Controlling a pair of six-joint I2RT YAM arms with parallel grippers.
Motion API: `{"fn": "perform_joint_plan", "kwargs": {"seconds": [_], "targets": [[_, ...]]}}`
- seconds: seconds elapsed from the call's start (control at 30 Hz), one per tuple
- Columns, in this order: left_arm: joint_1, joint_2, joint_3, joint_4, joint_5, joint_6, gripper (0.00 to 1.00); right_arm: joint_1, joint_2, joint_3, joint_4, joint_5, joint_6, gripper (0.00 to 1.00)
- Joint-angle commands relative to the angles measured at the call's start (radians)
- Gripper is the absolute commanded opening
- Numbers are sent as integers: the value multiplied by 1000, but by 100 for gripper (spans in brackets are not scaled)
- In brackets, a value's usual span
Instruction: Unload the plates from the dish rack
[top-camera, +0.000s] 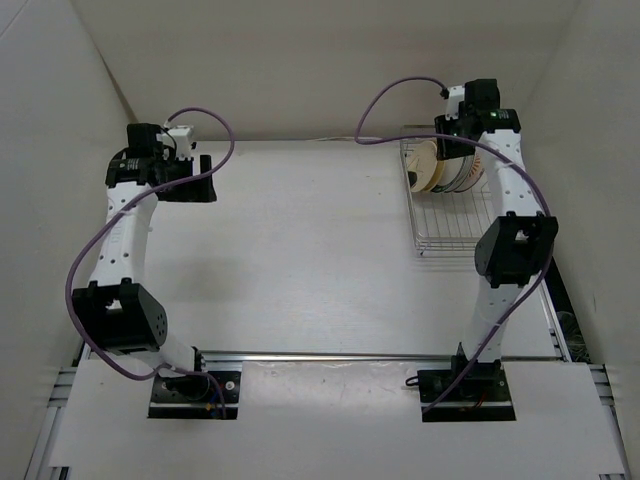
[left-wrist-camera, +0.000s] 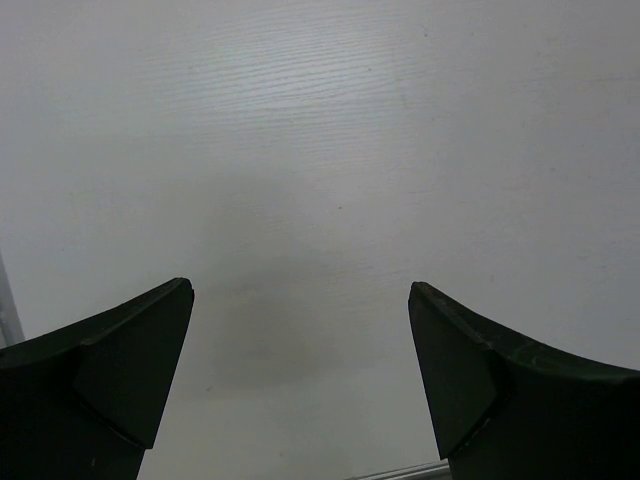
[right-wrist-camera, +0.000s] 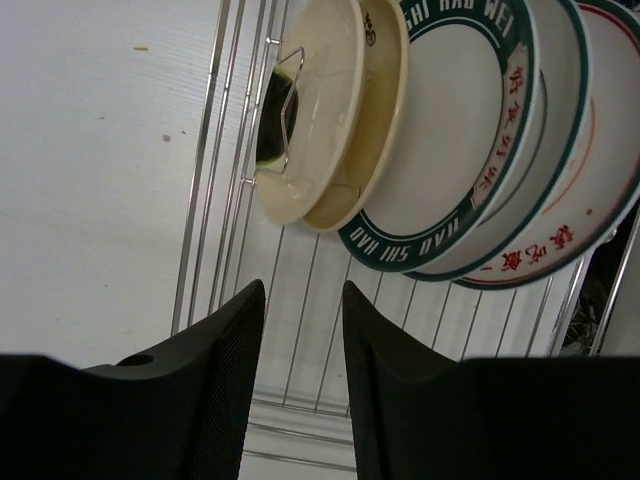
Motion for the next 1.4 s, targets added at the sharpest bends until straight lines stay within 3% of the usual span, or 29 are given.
{"fn": "perform_joint_plan", "kwargs": {"seconds": [0.0,0.83,1.2,1.37], "targets": [[-20,0,27,15,45,-23,100,11,38,70,38,20,-5,41],[-20,-80,-42,25,47,-32,100,11,293,199,158,71,-14,39],[-20,-109,-70,25,47,-32,100,31,290,211,158,120,-14,1],[-20,-109,-70,25,56,-32,100,63,204,211,167,196,11,0]]}}
